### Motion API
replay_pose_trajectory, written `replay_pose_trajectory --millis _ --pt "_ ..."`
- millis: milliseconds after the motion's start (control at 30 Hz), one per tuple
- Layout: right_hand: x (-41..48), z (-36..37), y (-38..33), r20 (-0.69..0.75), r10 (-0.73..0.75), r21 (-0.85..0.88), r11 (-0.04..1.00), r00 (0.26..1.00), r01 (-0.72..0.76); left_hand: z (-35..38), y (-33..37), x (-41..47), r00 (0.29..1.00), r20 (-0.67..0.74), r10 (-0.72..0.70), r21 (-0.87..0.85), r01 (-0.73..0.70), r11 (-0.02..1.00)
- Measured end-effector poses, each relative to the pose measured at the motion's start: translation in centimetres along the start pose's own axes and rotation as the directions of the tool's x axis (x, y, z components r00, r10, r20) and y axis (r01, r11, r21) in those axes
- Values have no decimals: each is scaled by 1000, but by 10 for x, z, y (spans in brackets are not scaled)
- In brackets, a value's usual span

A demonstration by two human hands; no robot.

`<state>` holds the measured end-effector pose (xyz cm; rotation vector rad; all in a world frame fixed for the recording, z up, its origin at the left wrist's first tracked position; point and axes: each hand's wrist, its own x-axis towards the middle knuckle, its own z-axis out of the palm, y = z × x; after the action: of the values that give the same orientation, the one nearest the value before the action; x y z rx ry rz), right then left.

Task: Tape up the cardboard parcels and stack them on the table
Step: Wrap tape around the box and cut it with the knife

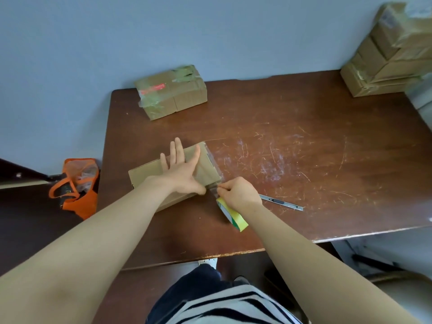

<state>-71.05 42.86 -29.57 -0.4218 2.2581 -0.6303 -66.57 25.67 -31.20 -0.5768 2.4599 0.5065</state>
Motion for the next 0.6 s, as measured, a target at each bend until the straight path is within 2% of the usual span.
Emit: replay_pose_trajectory --millis 33,100,167,200,267,333,400,500,533,600 --pt "1 -1 -2 14 8 4 1000 1000 -9 -4 1 3 1000 -28 2 -43 -3 999" --pt "3 -3 -7 27 34 13 999 999 -34 -9 10 13 974 -224 29 -77 -48 996" --pt "2 -3 -11 30 62 10 998 998 -63 -4 25 23 915 -398 67 -3 -75 997" --pt "3 -3 -12 33 71 10 997 997 -71 2 31 26 901 -425 82 48 -68 997" --pt "3 -4 -12 39 75 10 997 996 -76 17 37 33 906 -416 81 138 -25 990" --pt "4 -4 -11 36 70 18 997 997 -70 23 36 39 909 -413 56 155 10 988" --pt "4 -4 -11 52 63 13 998 997 -64 25 36 35 900 -422 108 182 -33 983" --pt "4 -4 -11 70 59 30 998 996 -61 34 41 26 755 -550 358 324 -202 924" --pt "5 -4 -11 68 54 36 998 996 -56 31 42 26 762 -523 382 332 -230 915" --pt "6 -4 -10 71 40 47 998 997 -43 24 41 25 846 -398 355 253 -271 929"
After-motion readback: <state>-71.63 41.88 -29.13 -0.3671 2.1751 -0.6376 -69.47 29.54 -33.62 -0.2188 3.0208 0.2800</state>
